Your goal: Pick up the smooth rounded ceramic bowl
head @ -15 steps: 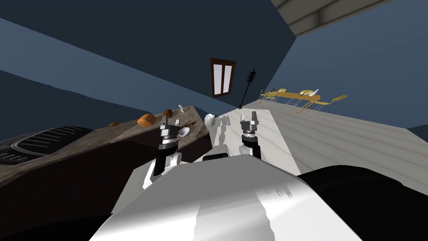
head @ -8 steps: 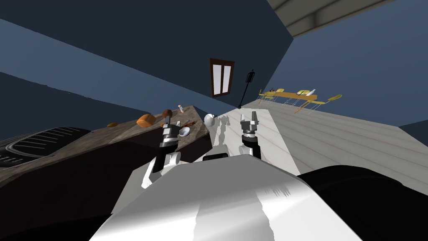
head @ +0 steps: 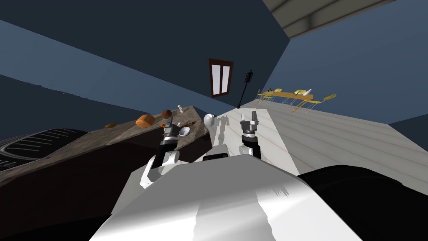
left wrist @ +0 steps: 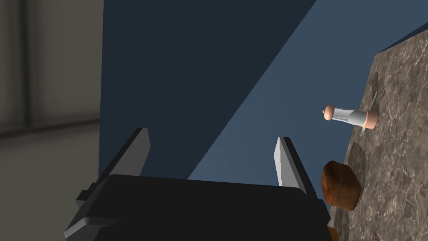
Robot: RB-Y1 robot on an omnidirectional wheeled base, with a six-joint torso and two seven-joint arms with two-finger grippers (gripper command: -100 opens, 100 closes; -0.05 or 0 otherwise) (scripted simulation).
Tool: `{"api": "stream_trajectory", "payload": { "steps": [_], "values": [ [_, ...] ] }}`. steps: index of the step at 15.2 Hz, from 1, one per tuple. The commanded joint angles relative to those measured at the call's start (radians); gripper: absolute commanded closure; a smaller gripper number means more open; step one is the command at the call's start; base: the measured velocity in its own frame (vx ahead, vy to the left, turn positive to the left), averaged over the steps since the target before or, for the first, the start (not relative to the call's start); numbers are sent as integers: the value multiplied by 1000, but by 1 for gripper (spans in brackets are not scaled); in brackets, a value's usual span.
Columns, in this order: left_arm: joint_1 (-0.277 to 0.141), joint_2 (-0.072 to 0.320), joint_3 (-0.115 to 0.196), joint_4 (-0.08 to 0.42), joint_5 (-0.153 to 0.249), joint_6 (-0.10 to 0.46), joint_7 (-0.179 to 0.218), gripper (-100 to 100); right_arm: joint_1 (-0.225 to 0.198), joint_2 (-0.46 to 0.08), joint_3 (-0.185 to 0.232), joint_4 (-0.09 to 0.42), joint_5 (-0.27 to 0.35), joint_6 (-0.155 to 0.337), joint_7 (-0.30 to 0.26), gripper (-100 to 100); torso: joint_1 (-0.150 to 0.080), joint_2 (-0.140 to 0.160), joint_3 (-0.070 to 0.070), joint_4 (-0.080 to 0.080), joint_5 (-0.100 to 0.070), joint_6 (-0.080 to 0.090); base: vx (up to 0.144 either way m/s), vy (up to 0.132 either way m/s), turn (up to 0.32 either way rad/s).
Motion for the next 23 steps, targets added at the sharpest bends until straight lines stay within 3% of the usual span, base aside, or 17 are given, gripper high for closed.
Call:
{"api": "stream_trajectory", "payload": {
  "steps": [1, 3, 8, 23],
  "values": [
    [-9, 4, 5, 1, 4, 50, 0, -100, 0, 0, 0, 0, 0, 0, 0, 0, 0, 0, 0, 0, 0, 0, -19, 15, -60],
    [-9, 4, 5, 1, 4, 73, 0, -100, 0, 0, 0, 0, 0, 0, 0, 0, 0, 0, 0, 0, 0, 0, -12, 10, -14],
    [-34, 23, 27, 16, 20, 193, 4, -100, 0, 0, 0, 0, 0, 0, 0, 0, 0, 0, 0, 0, 0, 0, -19, 17, -46],
    [-89, 55, 72, 46, 54, 487, 12, -100, 0, 0, 0, 0, 0, 0, 0, 0, 0, 0, 0, 0, 0, 0, -13, 13, -33]
  ]
}}
